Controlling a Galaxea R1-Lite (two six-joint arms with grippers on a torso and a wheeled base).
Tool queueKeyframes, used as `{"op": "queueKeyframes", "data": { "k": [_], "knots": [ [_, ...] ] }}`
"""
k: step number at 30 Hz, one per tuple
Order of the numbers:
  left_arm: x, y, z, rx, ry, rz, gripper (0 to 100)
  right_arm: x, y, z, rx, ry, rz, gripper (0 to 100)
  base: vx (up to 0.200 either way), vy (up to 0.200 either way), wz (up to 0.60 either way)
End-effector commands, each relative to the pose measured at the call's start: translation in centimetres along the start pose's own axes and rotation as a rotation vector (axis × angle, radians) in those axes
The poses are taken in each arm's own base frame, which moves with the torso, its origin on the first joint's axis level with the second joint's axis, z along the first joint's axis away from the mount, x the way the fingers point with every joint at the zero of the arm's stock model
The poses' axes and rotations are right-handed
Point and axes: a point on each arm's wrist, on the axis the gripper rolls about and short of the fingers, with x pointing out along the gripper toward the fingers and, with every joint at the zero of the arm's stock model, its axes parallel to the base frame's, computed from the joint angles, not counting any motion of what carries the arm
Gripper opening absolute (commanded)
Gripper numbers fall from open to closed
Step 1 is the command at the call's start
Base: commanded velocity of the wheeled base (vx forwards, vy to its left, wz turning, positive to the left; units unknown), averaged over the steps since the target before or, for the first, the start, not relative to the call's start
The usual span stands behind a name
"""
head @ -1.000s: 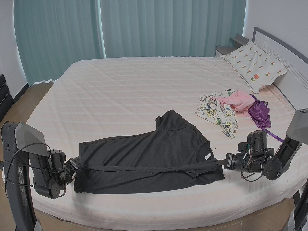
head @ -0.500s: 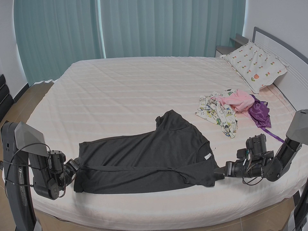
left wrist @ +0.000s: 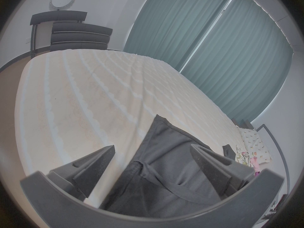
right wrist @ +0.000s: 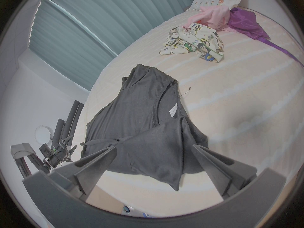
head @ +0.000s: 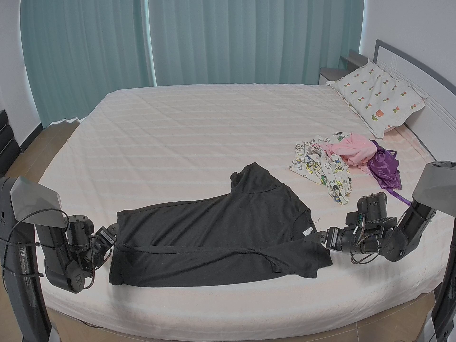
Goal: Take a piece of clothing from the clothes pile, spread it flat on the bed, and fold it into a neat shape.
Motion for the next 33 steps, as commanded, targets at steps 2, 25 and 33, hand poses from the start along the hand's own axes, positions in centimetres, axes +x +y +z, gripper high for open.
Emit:
{"op": "queueKeyframes", "data": {
  "k": [2, 25, 33],
  "knots": [
    [-0.6, -1.4, -0.3, -0.001, 0.005, -0.047, 100, 2.8, -0.9, -0.2, 0.024, 0.029, -0.012, 100, 0.000, 0.000, 0.00],
    [-0.4, -0.8, -1.4, -0.117, 0.049, -0.021, 100, 6.4, -2.2, 1.7, 0.075, -0.064, 0.017, 0, 0.000, 0.000, 0.00],
    [-0.2, -0.3, -2.4, -0.149, 0.085, 0.001, 100, 5.2, -2.9, 1.7, 0.107, -0.083, 0.023, 0, 0.000, 0.000, 0.00]
  ]
}}
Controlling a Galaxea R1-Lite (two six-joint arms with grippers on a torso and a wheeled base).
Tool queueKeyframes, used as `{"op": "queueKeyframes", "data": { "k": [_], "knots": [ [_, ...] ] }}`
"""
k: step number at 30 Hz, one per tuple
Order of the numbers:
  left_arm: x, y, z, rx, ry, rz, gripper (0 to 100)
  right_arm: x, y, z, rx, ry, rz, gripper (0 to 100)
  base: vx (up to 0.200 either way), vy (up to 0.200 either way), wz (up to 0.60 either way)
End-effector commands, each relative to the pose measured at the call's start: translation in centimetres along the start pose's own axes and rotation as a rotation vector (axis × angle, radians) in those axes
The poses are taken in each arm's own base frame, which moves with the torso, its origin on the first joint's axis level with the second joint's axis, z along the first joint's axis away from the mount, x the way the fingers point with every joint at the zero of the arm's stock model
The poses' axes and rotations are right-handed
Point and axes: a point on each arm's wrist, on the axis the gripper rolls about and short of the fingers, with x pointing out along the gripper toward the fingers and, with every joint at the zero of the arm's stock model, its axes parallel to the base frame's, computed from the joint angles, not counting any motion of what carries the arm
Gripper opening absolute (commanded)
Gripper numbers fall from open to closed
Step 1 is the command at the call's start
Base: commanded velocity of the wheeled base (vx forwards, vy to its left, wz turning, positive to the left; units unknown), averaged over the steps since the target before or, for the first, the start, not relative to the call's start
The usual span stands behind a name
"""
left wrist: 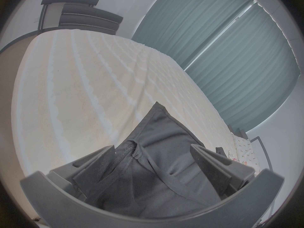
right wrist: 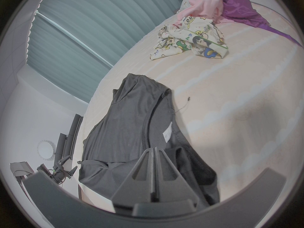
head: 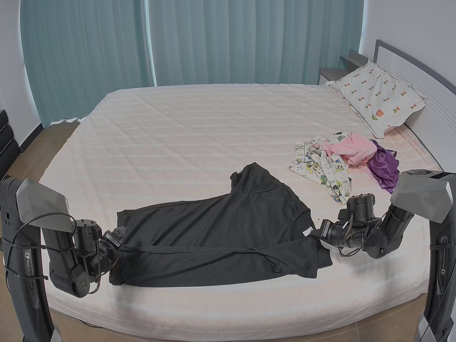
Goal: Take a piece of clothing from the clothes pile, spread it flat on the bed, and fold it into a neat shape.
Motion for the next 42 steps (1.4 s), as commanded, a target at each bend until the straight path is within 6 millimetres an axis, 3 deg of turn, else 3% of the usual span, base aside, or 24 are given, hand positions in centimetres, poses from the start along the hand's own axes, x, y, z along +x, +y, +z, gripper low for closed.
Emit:
{"op": "queueKeyframes", "data": {
  "k": [1, 2, 16, 25, 42],
  "knots": [
    [0.2, 0.5, -0.7, -0.019, 0.035, 0.011, 100, -0.6, -0.3, -0.2, 0.009, 0.014, -0.001, 0, 0.000, 0.000, 0.00],
    [0.1, 0.5, -0.7, -0.030, 0.051, 0.001, 100, -0.6, -0.4, -0.3, 0.009, 0.017, -0.001, 100, 0.000, 0.000, 0.00],
    [-0.2, 0.7, -0.8, -0.062, 0.111, -0.026, 100, 1.2, -1.0, -0.9, 0.013, 0.019, 0.016, 100, 0.000, 0.000, 0.00],
    [-0.1, 0.7, -0.9, -0.058, 0.111, -0.025, 100, -0.5, -0.6, 0.4, 0.003, -0.060, 0.045, 100, 0.000, 0.000, 0.00],
    [-0.2, 0.6, -0.9, -0.055, 0.112, -0.026, 100, -0.2, 0.1, -2.3, -0.037, -0.018, 0.073, 100, 0.000, 0.000, 0.00]
  ]
}}
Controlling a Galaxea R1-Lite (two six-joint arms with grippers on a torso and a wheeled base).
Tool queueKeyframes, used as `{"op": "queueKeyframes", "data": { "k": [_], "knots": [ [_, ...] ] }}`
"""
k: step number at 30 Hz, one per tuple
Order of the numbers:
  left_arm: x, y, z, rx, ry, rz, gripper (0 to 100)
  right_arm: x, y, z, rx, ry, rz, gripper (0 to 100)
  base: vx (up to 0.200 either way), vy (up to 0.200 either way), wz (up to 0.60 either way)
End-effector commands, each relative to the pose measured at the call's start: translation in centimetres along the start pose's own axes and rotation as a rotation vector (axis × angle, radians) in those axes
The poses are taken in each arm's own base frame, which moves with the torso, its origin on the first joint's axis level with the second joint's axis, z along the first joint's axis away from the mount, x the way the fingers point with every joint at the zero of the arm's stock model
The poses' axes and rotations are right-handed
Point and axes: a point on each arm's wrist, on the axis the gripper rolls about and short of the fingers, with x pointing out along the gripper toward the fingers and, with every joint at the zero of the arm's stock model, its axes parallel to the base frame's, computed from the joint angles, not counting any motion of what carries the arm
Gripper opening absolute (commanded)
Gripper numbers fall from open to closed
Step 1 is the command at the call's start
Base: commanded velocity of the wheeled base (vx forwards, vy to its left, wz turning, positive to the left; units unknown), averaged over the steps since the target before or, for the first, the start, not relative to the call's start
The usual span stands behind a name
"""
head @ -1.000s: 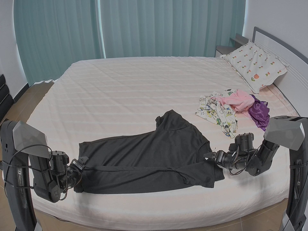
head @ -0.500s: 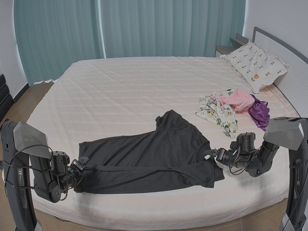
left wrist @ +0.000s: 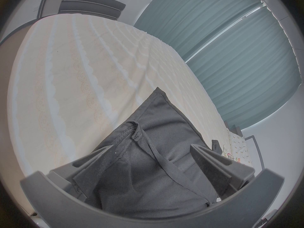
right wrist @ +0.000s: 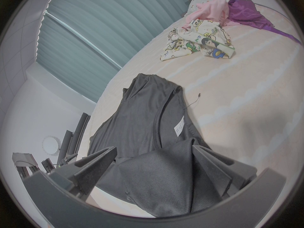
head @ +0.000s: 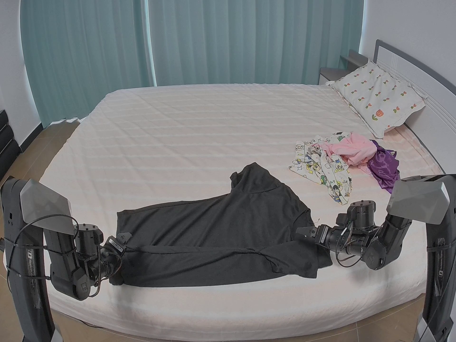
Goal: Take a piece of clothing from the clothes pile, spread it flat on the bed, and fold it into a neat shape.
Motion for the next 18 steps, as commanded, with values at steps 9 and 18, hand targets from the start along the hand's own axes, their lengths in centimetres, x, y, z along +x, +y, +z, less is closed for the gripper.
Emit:
{"op": "queueKeyframes", "data": {
  "k": [9, 18],
  "knots": [
    [-0.01, 0.02, 0.00, 0.000, 0.000, 0.001, 100, 1.29, -0.81, -1.18, -0.002, 0.032, -0.014, 100, 0.000, 0.000, 0.00],
    [-0.01, 0.02, 0.00, 0.000, 0.000, 0.001, 100, 1.48, -1.01, -1.25, 0.000, 0.034, -0.016, 0, 0.000, 0.000, 0.00]
  ]
}}
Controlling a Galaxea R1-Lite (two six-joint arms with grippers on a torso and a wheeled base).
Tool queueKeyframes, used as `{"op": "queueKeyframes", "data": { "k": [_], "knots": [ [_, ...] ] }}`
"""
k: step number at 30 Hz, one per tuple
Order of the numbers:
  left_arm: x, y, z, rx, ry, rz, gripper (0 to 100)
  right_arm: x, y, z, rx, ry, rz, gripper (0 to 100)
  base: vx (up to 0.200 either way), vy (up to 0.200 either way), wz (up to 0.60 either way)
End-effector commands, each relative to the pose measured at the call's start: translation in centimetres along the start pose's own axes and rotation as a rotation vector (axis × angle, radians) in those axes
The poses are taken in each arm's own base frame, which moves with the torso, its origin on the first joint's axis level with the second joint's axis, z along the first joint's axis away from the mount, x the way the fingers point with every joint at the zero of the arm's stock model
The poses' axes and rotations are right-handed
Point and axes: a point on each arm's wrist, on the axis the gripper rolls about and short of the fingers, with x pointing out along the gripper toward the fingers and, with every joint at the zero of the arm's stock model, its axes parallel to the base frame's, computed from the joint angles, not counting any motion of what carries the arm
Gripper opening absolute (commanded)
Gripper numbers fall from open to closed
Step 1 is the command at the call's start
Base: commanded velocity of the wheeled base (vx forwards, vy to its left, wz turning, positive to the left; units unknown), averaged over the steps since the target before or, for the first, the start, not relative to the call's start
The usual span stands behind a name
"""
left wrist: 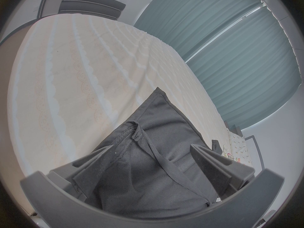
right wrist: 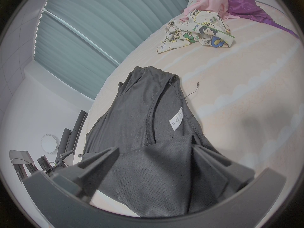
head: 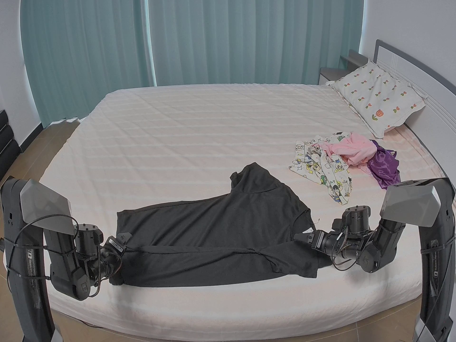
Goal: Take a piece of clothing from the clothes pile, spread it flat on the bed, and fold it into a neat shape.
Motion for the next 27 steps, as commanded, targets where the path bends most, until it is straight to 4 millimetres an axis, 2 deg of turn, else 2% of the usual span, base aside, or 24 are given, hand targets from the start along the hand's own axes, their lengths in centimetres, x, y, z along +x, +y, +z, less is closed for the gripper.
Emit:
{"op": "queueKeyframes", "data": {
  "k": [1, 18, 27],
  "knots": [
    [0.0, 0.0, 0.0, 0.000, 0.000, 0.000, 100, 0.1, -0.1, 0.0, 0.001, 0.000, -0.001, 0, 0.000, 0.000, 0.00],
    [0.0, -0.1, 0.0, -0.003, -0.002, -0.002, 100, 0.4, -0.9, 2.3, 0.021, -0.074, 0.004, 0, 0.000, 0.000, 0.00],
    [0.0, -0.1, 0.0, -0.003, -0.003, -0.001, 100, 1.1, -0.9, 2.9, 0.068, -0.093, 0.020, 0, 0.000, 0.000, 0.00]
  ]
}}
